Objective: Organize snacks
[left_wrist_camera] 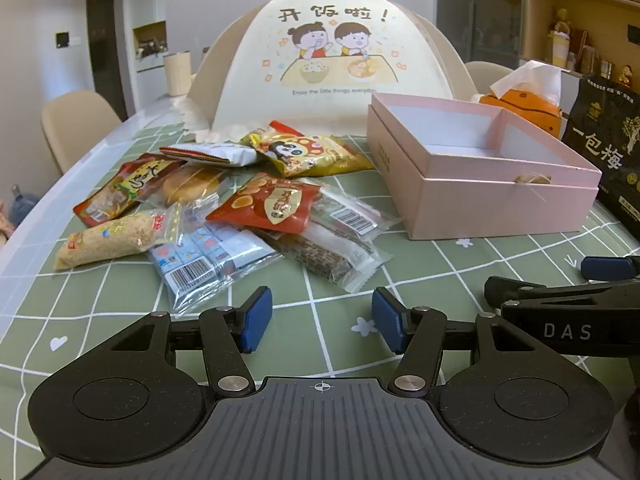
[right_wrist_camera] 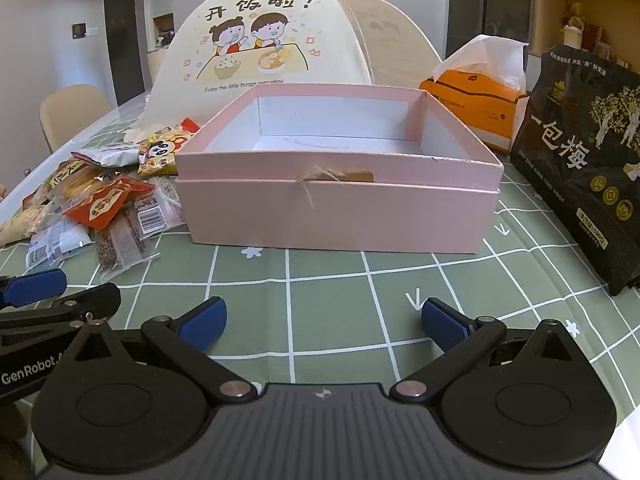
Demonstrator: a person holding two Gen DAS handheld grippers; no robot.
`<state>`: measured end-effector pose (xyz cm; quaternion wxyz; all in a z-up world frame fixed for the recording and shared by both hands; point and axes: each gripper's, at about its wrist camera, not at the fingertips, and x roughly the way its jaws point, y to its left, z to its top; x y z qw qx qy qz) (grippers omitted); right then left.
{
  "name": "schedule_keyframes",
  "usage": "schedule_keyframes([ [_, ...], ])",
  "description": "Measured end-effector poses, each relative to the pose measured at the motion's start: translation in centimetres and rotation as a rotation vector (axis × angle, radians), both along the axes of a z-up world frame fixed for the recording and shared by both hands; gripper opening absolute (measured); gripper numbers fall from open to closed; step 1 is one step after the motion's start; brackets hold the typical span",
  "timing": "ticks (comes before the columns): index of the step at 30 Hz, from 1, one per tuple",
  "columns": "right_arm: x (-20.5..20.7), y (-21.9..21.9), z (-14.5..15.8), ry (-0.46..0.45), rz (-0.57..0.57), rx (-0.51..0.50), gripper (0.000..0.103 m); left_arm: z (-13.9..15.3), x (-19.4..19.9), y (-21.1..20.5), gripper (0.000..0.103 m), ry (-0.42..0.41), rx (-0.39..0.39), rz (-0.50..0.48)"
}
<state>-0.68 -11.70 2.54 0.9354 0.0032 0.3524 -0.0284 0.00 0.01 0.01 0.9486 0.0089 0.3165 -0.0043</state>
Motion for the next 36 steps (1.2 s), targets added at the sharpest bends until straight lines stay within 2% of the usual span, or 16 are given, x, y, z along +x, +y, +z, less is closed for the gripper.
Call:
schedule_keyframes([
  [36, 0.06, -0.07, 0.08, 0.011, 0.003, 0.003, 0.103, 0.00, 0.00, -0.01, 0.062, -0.001, 0.002, 0.000],
])
